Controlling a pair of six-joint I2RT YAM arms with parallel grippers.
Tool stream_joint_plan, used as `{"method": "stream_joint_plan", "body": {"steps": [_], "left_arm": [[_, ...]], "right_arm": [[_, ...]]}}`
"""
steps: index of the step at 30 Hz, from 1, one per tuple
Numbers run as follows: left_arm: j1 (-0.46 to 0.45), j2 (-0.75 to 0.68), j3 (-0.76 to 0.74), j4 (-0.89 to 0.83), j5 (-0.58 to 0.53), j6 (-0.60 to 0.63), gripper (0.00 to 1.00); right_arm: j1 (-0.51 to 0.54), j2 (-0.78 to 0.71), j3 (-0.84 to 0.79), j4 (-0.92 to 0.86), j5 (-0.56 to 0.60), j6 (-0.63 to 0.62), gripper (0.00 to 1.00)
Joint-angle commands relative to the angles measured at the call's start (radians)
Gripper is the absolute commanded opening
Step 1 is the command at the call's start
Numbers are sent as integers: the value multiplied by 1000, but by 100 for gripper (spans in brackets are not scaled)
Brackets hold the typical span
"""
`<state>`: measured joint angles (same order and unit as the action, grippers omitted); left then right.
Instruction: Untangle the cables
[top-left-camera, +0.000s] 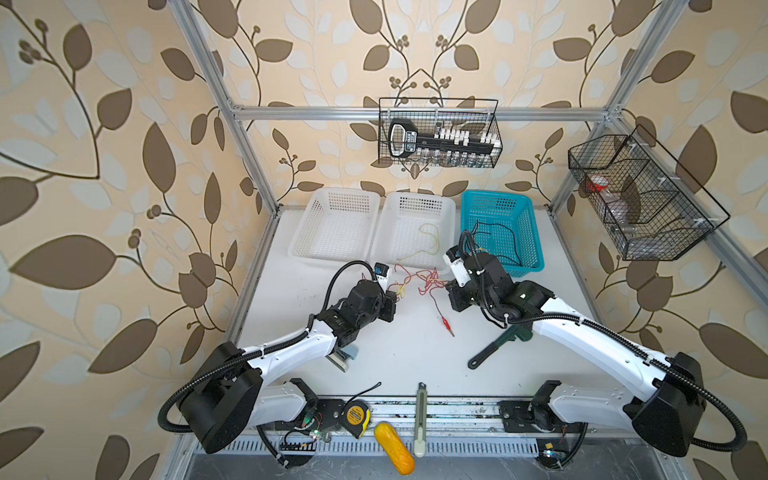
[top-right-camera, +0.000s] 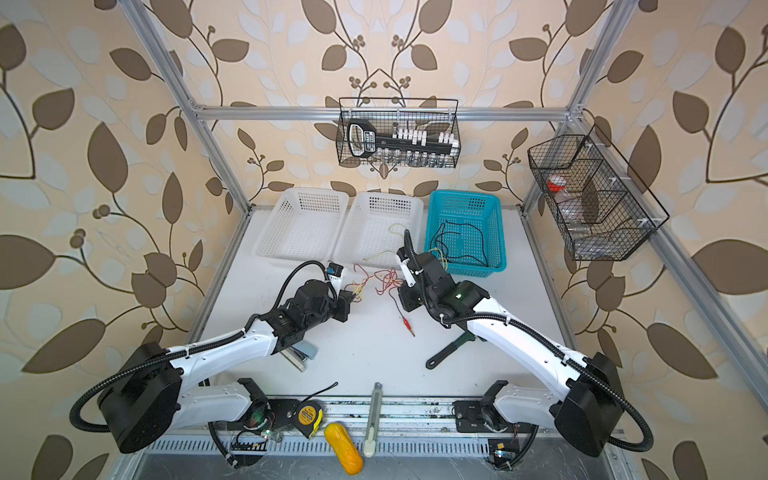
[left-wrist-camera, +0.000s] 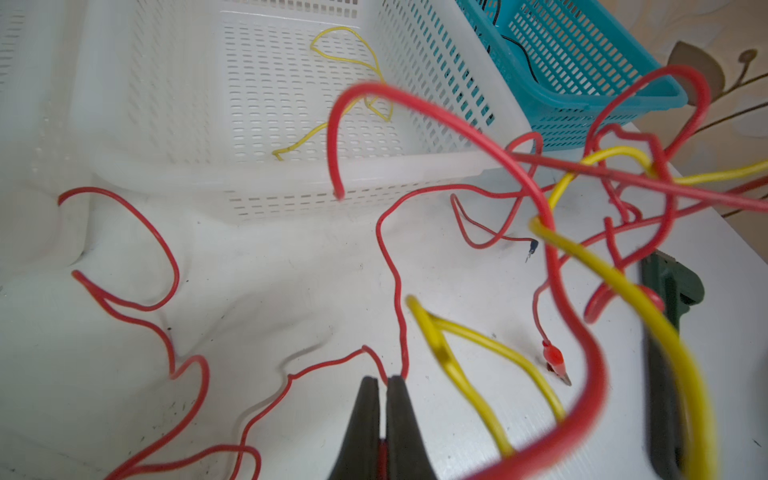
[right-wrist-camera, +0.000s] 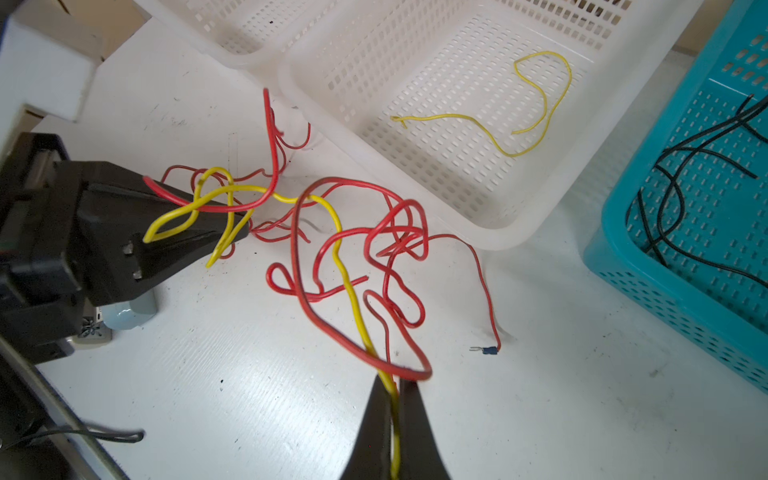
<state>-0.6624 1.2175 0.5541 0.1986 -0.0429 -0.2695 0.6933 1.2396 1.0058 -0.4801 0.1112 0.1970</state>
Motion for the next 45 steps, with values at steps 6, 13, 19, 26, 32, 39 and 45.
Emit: {"method": "stream_joint_plan", "body": {"steps": [6,13,19,26,32,39,45], "left_arm": [[-7,-67,-6,-51,-184,-81,0],[-7,-90,-3,-139,-299,-111,0],[-2,-113,-7,-188,-383,-153,0],[21,-130,-6,-251,-442,-188,0],[33,-150,-11,-238,-362,-155,0],[31,-100,28,-243,-244,-127,0],[32,-97,28,-219,-190,-129,42]], "right_arm": [[-38,10,-40,-38,55,4,0],[-82,-1,-76,-60,87,3,0],[-122,8,-91,-92,173,25,0],[-176,3,-126,-104,198,55,0],[-180,-30,-152,-47,83,29,0],[-151,-36,-144,25,-51,32,0],[-126,-36,-118,58,-121,24,0]]}}
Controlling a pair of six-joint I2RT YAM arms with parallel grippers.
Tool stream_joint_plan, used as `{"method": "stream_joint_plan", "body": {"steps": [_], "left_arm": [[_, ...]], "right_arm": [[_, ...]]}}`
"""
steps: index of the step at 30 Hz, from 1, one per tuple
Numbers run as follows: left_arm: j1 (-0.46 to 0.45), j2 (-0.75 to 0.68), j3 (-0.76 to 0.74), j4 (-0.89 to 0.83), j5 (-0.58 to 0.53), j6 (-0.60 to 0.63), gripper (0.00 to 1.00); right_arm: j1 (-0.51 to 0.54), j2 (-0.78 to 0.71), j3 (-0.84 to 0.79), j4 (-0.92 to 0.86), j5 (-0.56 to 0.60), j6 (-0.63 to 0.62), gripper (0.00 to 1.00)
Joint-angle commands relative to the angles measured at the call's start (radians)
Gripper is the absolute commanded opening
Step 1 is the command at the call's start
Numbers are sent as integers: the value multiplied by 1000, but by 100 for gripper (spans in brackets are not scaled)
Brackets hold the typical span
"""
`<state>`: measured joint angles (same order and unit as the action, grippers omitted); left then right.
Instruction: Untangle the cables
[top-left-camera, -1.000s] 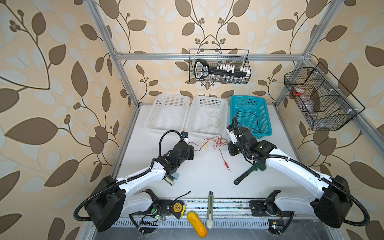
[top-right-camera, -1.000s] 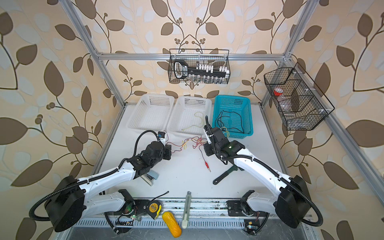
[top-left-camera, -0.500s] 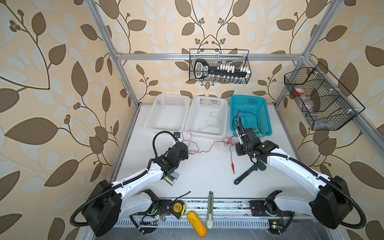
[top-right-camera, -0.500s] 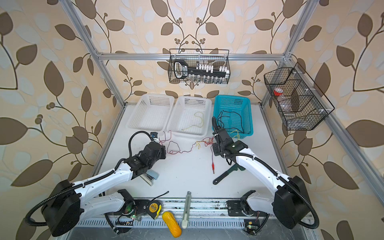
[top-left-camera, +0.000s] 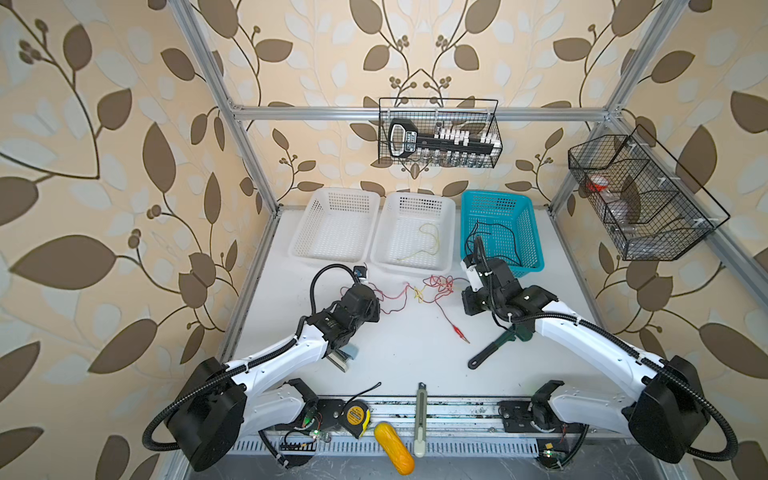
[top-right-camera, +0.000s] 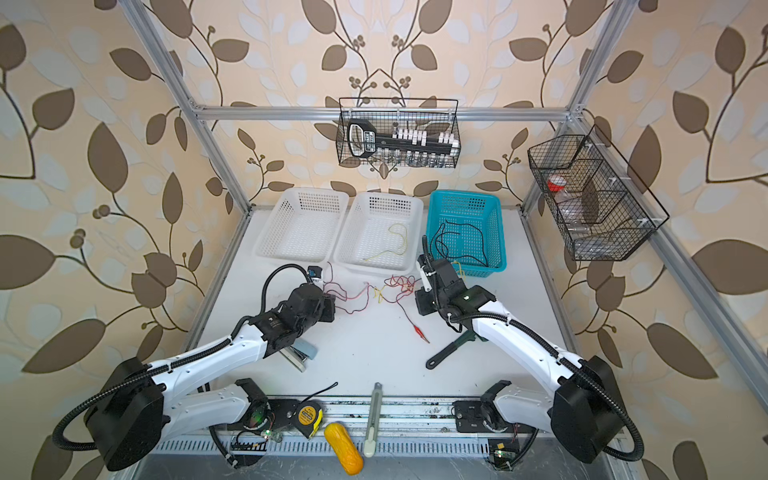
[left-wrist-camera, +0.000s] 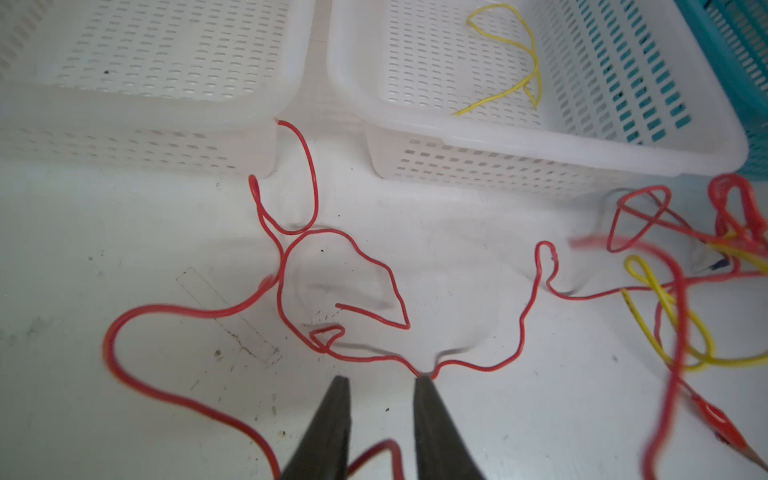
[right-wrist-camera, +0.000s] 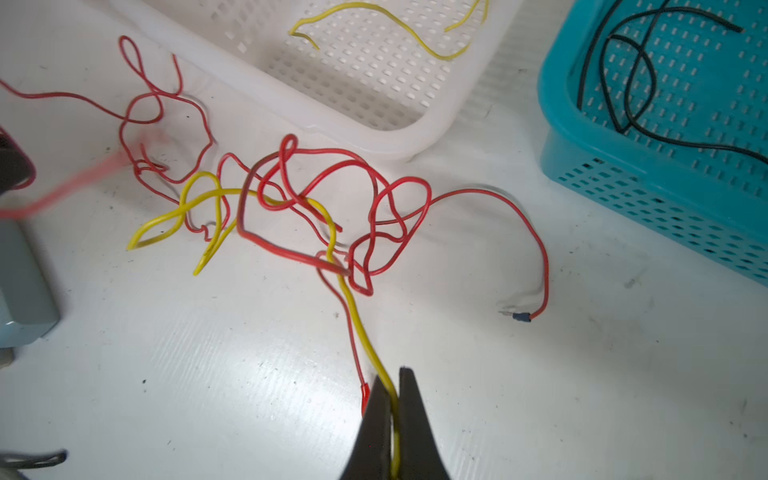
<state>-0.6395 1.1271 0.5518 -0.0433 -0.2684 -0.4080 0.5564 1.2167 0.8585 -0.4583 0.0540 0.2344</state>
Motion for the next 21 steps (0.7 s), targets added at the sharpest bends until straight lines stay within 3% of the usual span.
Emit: {"method": "stream_joint_plan", "body": {"steps": [1,11,21], "left_arm": [[9,-9,31,26,45,13,47],[9,-6,56,75,146,54,73],[8,45,68,122,183,57,84]], "right_arm": [[11,-13,32,40,-71,-14,0],[22,-18,35,92,-148,-18,0],[32,-70,28,169,-268,-26,0]]}}
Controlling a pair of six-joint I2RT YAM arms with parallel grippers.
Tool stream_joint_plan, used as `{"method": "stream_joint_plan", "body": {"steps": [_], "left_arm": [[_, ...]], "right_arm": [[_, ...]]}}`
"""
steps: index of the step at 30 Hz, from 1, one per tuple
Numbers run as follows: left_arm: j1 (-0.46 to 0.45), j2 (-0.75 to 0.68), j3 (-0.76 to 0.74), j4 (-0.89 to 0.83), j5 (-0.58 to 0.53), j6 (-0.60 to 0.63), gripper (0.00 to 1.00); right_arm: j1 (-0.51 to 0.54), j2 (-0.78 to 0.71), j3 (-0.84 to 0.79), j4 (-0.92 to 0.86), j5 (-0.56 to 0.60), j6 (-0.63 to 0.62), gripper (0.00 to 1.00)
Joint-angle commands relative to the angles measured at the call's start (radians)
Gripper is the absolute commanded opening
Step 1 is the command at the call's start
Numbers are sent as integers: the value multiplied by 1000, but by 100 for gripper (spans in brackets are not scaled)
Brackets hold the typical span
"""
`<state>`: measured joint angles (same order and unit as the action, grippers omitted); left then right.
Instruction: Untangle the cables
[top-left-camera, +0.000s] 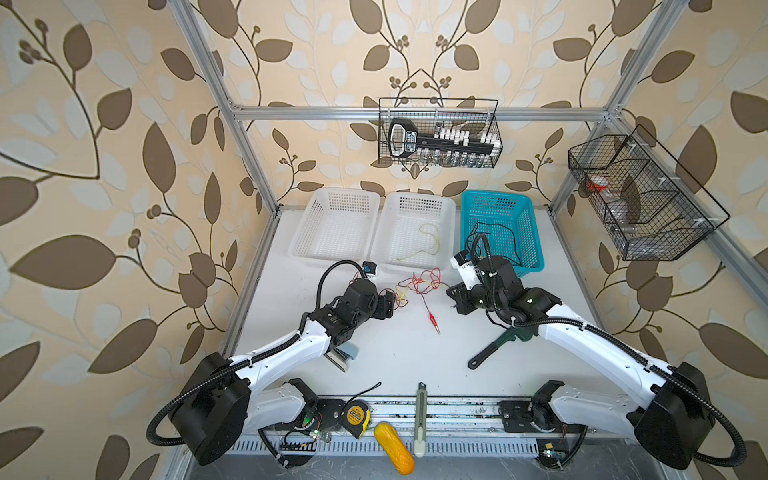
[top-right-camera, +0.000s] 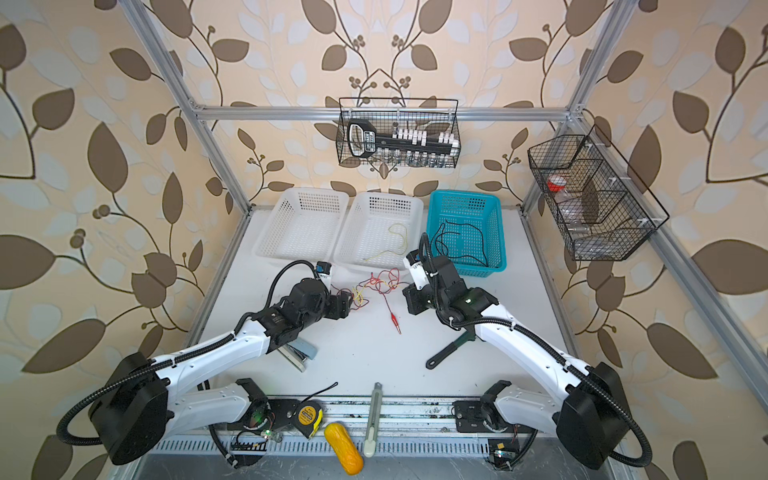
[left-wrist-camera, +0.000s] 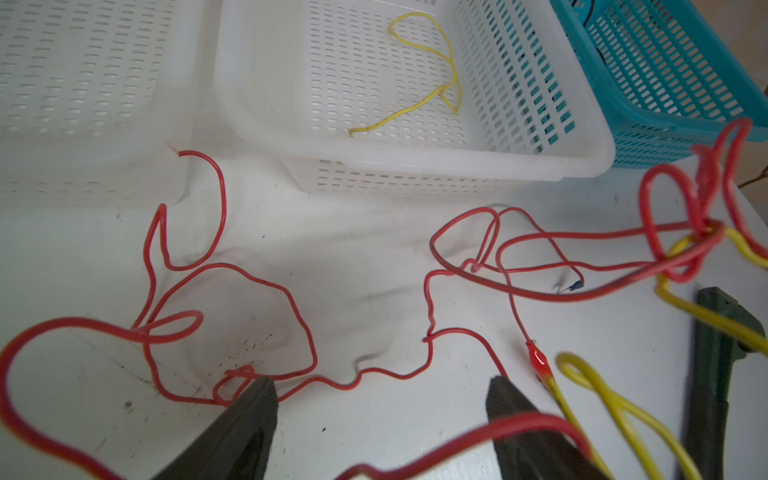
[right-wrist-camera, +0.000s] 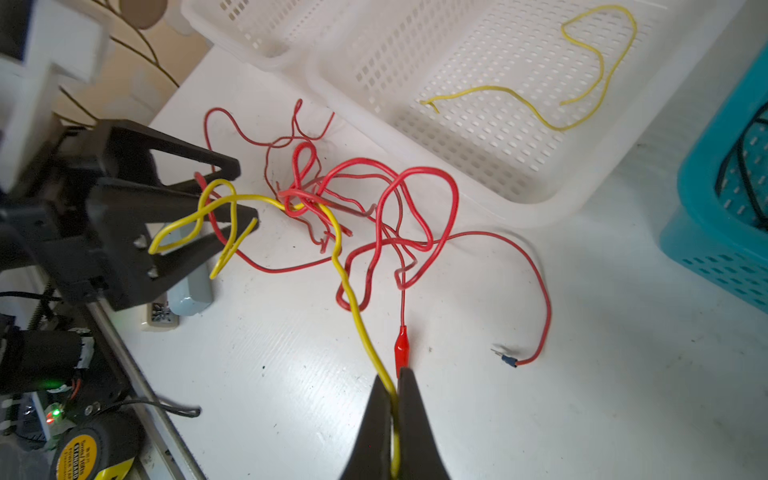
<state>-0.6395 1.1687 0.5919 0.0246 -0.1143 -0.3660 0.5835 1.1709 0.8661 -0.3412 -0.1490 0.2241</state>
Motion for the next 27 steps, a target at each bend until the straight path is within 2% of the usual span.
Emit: {"method": "stream_joint_plan", "body": {"steps": [1,4,6,7,13,17,27], "left_arm": [[9,4,24,61,33,15,85],[9,2,19,65,34,14,85],[8,-3,24,49,19,13,98],[9,-4,25,38,7,13,99],[8,-8,26,-16,-55,6,99],[9,-13,26,-30,-53,3,99],[9,-37,52,-38,231,91,99]], "right_arm": [[5,-25,21,60,-77,-14,0],[7,-20,25,59,-57,-17,0],[7,-13,26,36,4,-33,0],[6,-10,26,21,38,-42,0],[8,-10,-6,-25,208,-57,0],[9,-11,-28,-39,309,-46,0],[9,29,-79,-18,399,-43,0]]}}
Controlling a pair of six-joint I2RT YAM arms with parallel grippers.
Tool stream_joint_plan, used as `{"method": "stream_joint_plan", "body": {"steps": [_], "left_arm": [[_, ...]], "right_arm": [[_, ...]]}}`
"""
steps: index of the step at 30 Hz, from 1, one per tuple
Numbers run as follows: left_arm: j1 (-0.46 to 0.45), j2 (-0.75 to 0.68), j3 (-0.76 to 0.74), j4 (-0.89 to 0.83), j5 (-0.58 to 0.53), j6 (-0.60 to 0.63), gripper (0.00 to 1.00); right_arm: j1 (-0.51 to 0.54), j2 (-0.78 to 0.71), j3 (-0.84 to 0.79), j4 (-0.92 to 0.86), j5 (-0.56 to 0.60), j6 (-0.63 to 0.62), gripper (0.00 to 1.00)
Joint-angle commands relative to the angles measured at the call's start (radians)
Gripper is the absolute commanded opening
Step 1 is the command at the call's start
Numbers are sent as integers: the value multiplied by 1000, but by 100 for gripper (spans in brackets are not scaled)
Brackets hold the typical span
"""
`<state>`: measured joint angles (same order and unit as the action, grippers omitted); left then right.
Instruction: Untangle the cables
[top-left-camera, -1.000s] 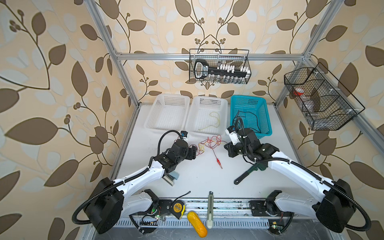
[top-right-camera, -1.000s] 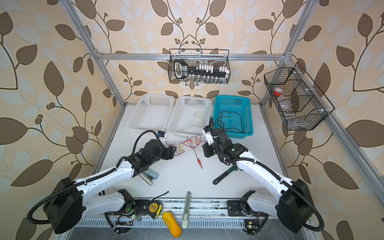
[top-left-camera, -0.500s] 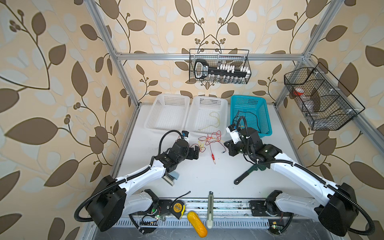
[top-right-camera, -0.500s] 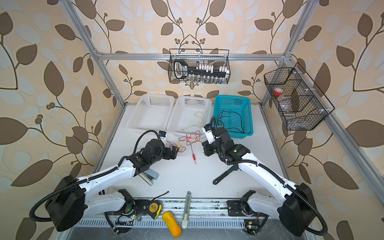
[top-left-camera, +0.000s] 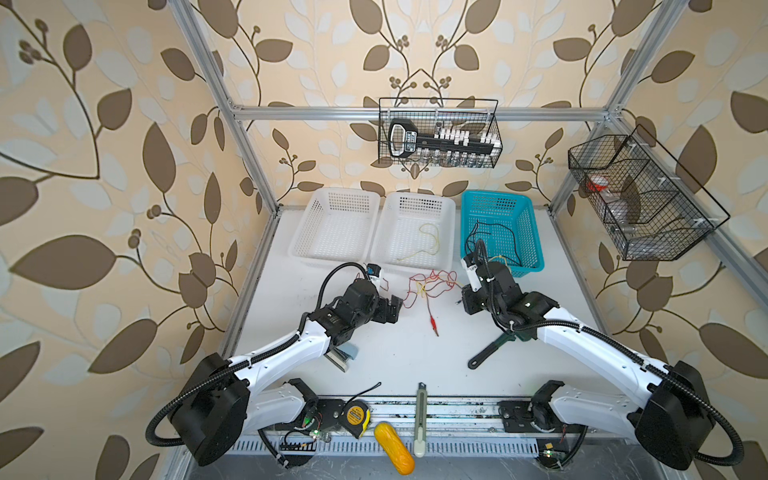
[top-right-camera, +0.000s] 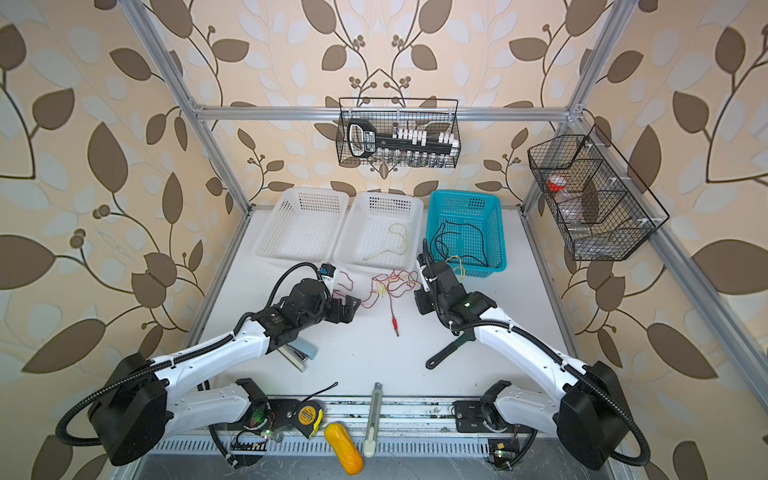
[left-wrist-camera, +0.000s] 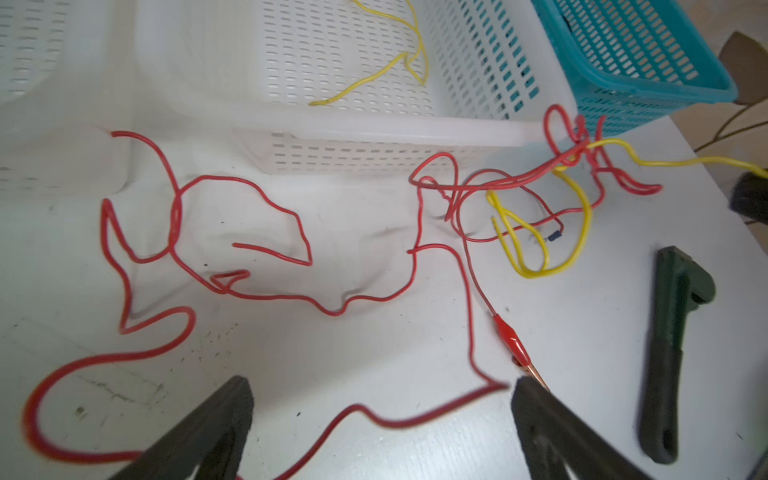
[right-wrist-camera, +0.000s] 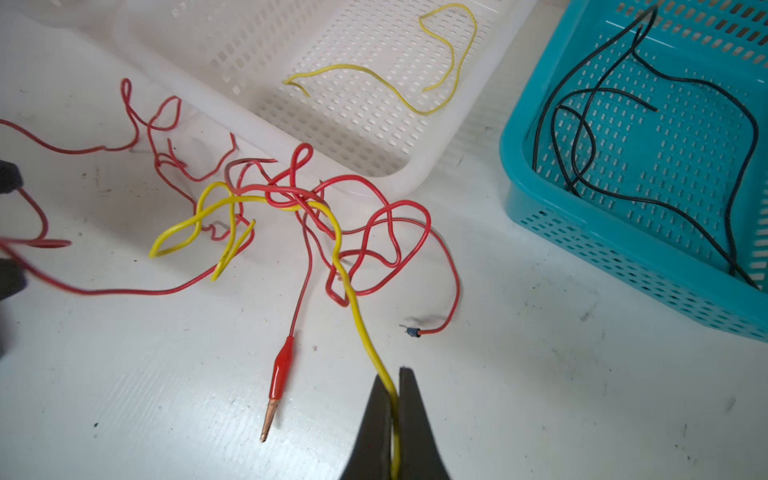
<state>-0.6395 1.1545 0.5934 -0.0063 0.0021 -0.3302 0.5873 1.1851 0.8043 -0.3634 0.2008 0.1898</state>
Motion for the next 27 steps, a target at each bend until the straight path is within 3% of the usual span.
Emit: {"method": "stream_joint_plan", "body": {"steps": [1,6,12,18,27], "left_arm": [[9,-16,59,-18,131,61,99],[8,42,120,-95,149,80,99],[8,77,166,-51,157,14,99],[8,114,260,-65,125,-42,94],[9,171,307,-62,193,-47,90]], "right_arm": [[5,19,-19,8,47,-7,0],[5,23,-25,22,26,-11,0],[30,-5,-50,64,-6,-42,0],[107,-43,-76,105,3,-82,0],[221,-87,-90,189,-63,-154,0]]}}
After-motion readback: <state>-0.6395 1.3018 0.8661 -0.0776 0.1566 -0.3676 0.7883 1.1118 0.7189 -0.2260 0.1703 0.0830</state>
